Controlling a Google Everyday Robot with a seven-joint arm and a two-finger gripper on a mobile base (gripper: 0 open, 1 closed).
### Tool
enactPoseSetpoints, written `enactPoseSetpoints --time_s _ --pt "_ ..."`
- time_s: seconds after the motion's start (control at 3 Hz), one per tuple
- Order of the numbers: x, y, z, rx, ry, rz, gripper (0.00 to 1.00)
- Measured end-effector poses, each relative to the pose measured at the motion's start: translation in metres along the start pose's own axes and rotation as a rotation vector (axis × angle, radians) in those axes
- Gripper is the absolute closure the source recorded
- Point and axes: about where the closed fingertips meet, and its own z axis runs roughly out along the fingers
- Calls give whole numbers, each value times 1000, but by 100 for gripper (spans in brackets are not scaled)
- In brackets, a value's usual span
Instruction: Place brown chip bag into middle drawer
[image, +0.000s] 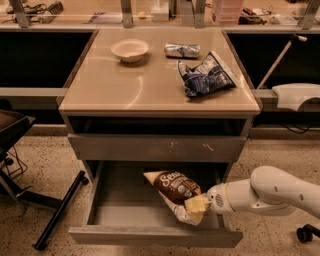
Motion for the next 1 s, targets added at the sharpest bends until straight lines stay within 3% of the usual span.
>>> enactPoseSetpoints --time_s 0.33,1.0 --pt "3 -16 19 -37 -6 37 100" --pt "-15 -52 58 -122 -46 74 100"
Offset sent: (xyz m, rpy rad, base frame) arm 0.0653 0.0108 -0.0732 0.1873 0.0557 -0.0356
